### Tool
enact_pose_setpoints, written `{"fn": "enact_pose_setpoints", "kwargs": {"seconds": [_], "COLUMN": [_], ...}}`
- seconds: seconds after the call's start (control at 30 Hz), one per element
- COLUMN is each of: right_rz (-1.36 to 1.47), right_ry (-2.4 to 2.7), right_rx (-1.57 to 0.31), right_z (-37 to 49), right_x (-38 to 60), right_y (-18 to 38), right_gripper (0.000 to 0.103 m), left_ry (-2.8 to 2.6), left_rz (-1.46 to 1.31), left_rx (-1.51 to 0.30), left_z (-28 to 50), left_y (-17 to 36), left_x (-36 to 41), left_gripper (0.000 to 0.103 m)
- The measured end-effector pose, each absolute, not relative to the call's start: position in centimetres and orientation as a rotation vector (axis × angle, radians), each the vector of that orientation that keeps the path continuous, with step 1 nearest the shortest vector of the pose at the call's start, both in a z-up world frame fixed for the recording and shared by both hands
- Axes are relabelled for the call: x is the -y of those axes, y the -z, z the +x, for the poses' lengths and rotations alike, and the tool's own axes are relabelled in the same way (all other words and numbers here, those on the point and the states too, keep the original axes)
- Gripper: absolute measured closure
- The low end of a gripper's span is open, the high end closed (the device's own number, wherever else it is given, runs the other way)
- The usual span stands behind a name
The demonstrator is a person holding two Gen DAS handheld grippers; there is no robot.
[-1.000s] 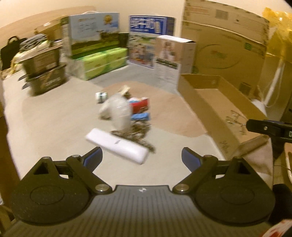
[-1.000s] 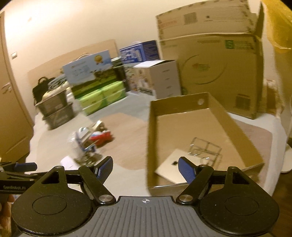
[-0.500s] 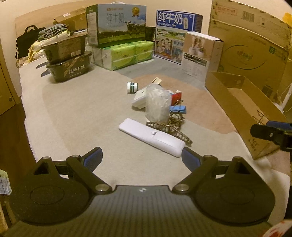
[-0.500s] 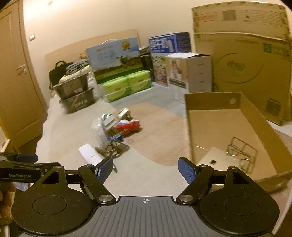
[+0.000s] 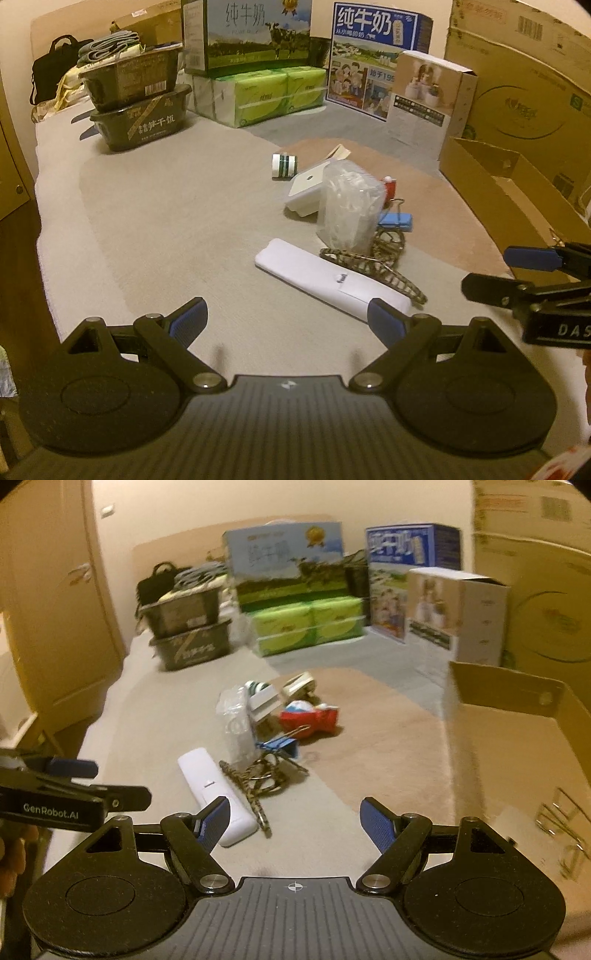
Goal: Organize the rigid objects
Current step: 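Grasp the leopard-print lanyard with the right gripper while the left gripper approaches the white device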
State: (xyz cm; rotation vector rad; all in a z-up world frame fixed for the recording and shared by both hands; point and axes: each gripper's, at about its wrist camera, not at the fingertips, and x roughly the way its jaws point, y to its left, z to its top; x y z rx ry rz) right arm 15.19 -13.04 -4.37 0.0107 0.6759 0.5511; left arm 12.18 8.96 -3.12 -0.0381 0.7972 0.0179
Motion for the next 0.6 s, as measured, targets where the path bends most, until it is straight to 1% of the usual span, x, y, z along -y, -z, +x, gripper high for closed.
{"fn": "enact_pose_setpoints", "kwargs": {"seconds": [0.2,0.33,0.43,0.5,0.6], "right_rz": [-0.044,-0.066,-0.079,-0.092,-0.105], "right_ry": [-0.612,-0.654,-0.683,-0.699,-0.715], "right_rx": [-0.698,-0.705,-0.714,-0.717,-0.719], "right_z": [17.8,19.4,20.5,21.0,21.8], "right_x": [11.2,10.0,9.2,8.7,8.1], "right_y": [5.9,6.8,7.4,7.8,8.2], "right_gripper": [0.026,0.030,0.036,0.043,0.049], "left_ry": [-0.022,-0.021,-0.018,-0.017,-0.016], "left_rz": [-0.044,-0.057,-0.067,-0.073,-0.084], "left_rx": [-0.809,-0.814,-0.821,-0.825,-0.829], "left_z": [13.9,14.8,15.3,15.6,15.7], "left_y": [4.1,4.7,5.1,5.4,5.7], "left_x": [-9.7,-10.1,-10.4,-10.5,-10.7], "left_gripper": [0.011,0.011,0.011,0.011,0.011]}}
